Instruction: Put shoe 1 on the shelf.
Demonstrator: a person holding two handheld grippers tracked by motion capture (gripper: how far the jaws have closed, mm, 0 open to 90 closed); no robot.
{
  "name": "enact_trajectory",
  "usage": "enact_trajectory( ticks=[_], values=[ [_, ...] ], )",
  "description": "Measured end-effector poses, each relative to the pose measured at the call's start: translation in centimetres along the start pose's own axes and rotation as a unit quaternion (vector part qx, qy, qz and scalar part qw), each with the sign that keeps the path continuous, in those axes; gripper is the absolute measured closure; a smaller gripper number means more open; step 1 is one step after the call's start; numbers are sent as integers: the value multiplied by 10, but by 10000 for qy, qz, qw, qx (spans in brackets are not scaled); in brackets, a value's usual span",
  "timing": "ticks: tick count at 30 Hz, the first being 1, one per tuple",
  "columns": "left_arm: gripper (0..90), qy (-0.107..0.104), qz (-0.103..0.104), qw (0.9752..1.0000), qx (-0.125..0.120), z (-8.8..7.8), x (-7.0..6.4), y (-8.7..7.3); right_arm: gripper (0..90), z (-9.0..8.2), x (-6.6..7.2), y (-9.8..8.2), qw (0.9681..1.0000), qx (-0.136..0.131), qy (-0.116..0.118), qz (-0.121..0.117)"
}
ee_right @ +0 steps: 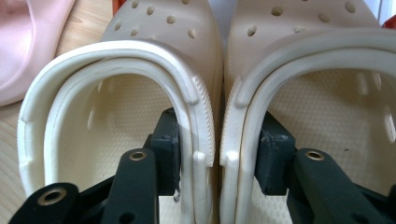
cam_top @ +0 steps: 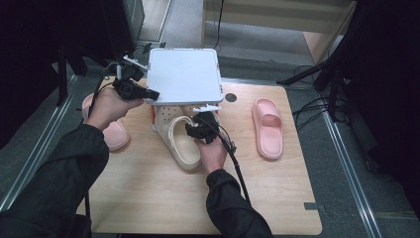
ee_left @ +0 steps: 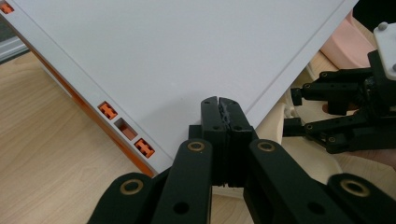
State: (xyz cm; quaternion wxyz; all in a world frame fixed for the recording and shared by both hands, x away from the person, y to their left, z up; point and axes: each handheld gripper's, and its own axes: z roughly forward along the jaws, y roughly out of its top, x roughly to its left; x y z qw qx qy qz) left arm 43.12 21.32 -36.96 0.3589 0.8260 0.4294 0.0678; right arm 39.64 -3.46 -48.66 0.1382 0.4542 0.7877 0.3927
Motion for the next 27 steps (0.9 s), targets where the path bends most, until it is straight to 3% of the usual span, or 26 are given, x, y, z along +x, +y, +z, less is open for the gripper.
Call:
enact_trajectory(
  ticks=[6, 11, 19, 27],
  values=[
    [895, 13, 16, 10000, 1, 0, 0, 0, 544, -9, -5, 0, 9998, -21, 175, 46],
    [895, 38, 13, 10000, 12, 0, -1, 0, 549, -30, -8, -4, 9994, -177, 300, -18],
    [895, 53, -29, 10000, 32, 0, -2, 1, 752, -65, -10, -17, 9980, -185, 583, -166],
    [895, 39, -13, 10000, 67, 0, -1, 1, 900, -78, -4, -40, 9951, -142, 953, -207]
  ],
)
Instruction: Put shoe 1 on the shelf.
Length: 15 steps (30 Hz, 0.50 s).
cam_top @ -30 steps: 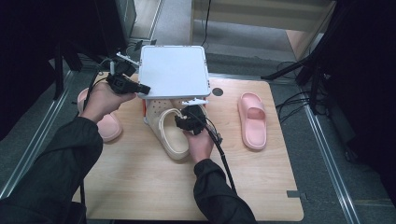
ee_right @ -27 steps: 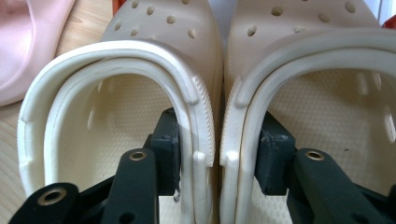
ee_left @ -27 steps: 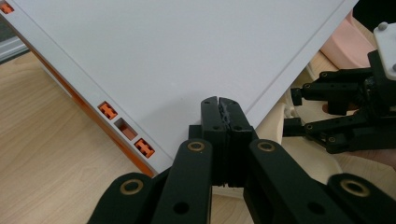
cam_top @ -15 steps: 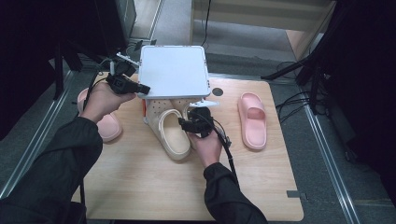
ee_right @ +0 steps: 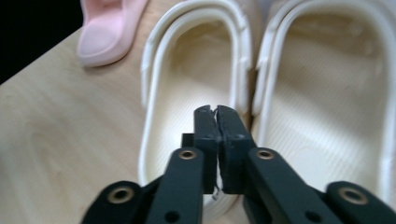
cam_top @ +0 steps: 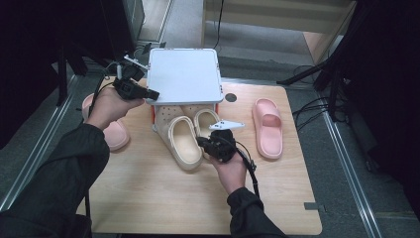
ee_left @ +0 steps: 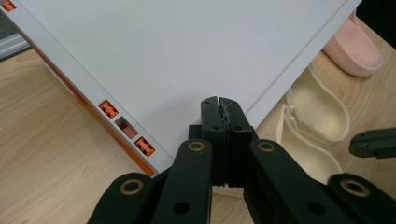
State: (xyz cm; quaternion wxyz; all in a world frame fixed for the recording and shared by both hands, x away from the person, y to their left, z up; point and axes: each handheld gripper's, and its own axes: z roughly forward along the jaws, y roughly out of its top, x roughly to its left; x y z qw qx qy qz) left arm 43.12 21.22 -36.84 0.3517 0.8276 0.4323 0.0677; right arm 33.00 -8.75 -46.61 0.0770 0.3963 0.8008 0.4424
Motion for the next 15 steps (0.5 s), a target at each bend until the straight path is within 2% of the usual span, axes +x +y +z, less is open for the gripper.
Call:
enact_trajectory(
  ticks=[2, 7, 15],
  values=[
    [896, -8, -32, 10000, -2, 0, 0, 0, 900, -1, 2, -7, 9999, 19, 91, -50],
    [897, 38, -23, 10000, -7, 0, -1, 0, 900, -1, 13, -17, 9995, 95, 34, -284],
    [897, 23, -32, 10000, -33, 0, -1, -1, 900, -6, 23, -35, 9985, 67, 233, -497]
  ],
)
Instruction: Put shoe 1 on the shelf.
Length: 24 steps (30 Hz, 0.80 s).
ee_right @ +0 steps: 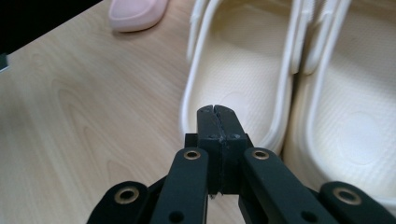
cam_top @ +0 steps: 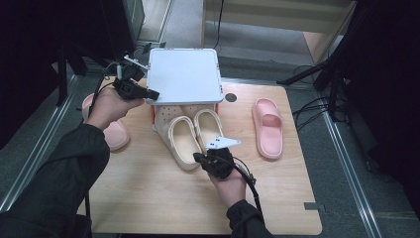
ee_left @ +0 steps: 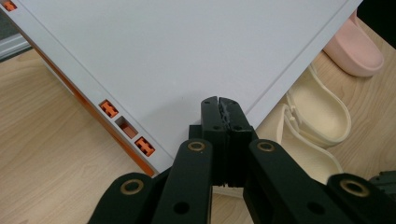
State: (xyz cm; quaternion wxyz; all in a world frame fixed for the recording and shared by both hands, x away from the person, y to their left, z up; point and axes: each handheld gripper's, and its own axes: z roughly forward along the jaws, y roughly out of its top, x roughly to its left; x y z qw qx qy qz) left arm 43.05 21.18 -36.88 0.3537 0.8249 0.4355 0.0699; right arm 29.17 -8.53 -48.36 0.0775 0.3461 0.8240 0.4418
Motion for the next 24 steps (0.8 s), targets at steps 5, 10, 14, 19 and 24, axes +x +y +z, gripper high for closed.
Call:
enact_trajectory(
  ticks=[5, 10, 14, 19, 24],
  values=[
    [897, -22, -30, 10000, -41, 0, 1, -1, 900, 1, 0, -12, 9999, 51, 104, 37],
    [897, -8, -33, 10000, -34, 0, 0, -1, 900, 4, 0, -22, 9996, 216, 184, -79],
    [897, -10, -29, 10000, -30, 0, 0, -1, 900, 10, -1, -25, 9992, 360, 127, -119],
    [897, 8, -21, 10000, -30, 0, -1, -1, 900, 18, -3, -26, 9989, 407, 218, -48],
    [898, 13, -22, 10000, -11, 1, -1, 0, 900, 22, 0, -23, 9991, 353, 240, -55]
  ],
)
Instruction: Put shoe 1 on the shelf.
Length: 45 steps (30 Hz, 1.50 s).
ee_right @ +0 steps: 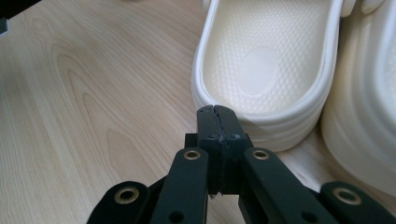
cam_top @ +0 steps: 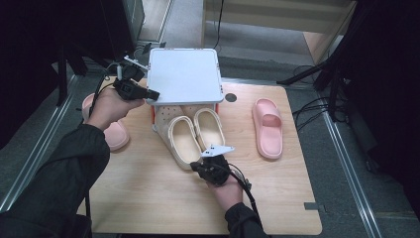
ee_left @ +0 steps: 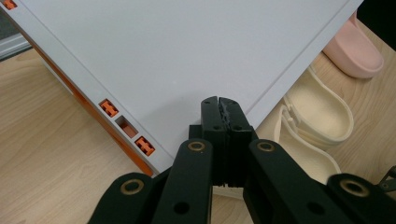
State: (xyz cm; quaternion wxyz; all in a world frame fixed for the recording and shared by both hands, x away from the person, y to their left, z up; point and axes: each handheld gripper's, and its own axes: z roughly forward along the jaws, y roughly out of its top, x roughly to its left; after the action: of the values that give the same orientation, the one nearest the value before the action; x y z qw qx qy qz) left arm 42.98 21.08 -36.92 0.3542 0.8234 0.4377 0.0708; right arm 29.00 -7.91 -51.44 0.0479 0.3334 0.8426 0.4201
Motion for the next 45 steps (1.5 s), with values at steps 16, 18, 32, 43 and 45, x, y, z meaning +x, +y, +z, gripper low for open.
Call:
enact_trajectory(
  ticks=[16, 18, 32, 43, 45],
  values=[
    [898, 13, 40, 10000, 57, 0, -1, 1, 900, 3, -2, -1, 10000, 45, -66, 48],
    [898, -12, 20, 10000, 42, 1, -1, 1, 900, 7, 0, 2, 10000, 38, -43, 17],
    [898, -53, -43, 10000, 48, 1, 0, 1, 900, 27, 10, 27, 9998, -161, -85, 27],
    [898, -14, -25, 10000, 45, 0, 0, 1, 900, 51, 3, 51, 9987, -339, -322, 181],
    [897, -10, -22, 10000, 49, 0, 0, 1, 900, 53, 1, 57, 9984, -437, -303, 206]
  ],
)
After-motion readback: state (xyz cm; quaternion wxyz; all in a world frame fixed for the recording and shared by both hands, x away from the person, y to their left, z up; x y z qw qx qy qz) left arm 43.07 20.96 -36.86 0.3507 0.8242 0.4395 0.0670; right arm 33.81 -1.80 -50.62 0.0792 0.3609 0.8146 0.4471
